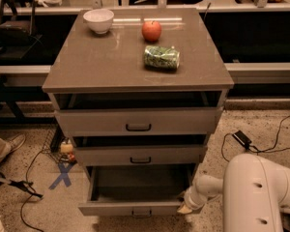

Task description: Open bottom drawer

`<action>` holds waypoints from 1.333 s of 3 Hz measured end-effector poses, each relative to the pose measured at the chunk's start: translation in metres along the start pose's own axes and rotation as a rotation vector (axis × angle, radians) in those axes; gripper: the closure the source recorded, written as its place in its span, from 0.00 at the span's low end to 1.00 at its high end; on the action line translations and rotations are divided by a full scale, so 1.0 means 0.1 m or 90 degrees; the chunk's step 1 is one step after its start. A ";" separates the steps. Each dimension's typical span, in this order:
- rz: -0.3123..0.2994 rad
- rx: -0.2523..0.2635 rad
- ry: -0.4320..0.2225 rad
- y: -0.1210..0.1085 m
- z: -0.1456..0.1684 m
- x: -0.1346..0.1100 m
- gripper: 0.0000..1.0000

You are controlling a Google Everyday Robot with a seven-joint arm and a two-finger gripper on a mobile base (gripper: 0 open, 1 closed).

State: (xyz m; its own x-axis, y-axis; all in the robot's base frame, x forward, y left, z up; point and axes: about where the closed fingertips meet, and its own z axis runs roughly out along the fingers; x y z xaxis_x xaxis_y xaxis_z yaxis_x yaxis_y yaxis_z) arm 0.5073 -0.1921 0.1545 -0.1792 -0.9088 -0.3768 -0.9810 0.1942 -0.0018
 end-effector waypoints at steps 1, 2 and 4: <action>0.000 -0.002 0.000 0.02 0.01 0.00 0.58; 0.000 -0.004 -0.001 0.03 0.03 -0.01 0.35; 0.002 -0.013 0.002 0.38 -0.07 0.21 0.48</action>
Offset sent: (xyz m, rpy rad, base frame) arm -0.0013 0.0009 -0.0011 0.0010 0.0023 0.0008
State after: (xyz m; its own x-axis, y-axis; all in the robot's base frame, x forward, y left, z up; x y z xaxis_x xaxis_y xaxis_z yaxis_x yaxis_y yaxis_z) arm 0.4655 -0.2066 0.1530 -0.1822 -0.9096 -0.3735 -0.9818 0.1891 0.0182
